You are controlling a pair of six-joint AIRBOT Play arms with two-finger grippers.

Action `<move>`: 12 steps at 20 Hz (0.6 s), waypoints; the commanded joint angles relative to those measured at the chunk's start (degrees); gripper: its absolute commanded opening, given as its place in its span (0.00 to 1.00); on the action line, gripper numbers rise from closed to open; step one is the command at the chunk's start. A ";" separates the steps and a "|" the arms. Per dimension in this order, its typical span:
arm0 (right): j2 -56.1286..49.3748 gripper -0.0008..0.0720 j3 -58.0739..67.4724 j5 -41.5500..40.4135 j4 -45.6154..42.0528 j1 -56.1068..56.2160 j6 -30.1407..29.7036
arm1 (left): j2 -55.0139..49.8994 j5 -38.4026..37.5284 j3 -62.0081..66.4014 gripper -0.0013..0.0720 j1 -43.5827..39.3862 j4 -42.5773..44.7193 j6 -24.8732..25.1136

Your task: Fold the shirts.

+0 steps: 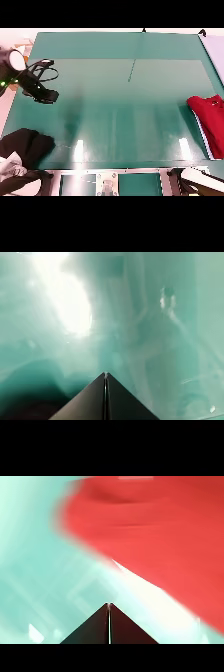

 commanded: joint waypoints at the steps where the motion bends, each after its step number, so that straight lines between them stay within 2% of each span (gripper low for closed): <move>1: 5.38 0.03 -6.40 -6.58 5.68 15.54 -5.81 | 7.06 2.73 -5.66 0.05 -0.02 -7.93 -3.08; 4: 13.79 0.04 -23.37 -11.56 5.70 29.49 -8.02 | 14.29 4.22 -16.52 0.05 -0.02 -14.67 -3.13; 7: 20.85 0.04 -37.38 -18.40 6.38 40.00 -7.32 | 18.49 4.33 -24.35 0.05 -0.02 -15.78 -3.08; 9: 22.84 0.04 -41.40 -21.81 7.26 44.61 -7.34 | 18.73 4.37 -26.43 0.05 -0.02 -15.67 -3.06; 12: 22.86 0.04 -41.90 -19.71 7.30 48.37 -7.37 | 18.62 5.22 -26.80 0.05 -0.02 -15.67 -3.08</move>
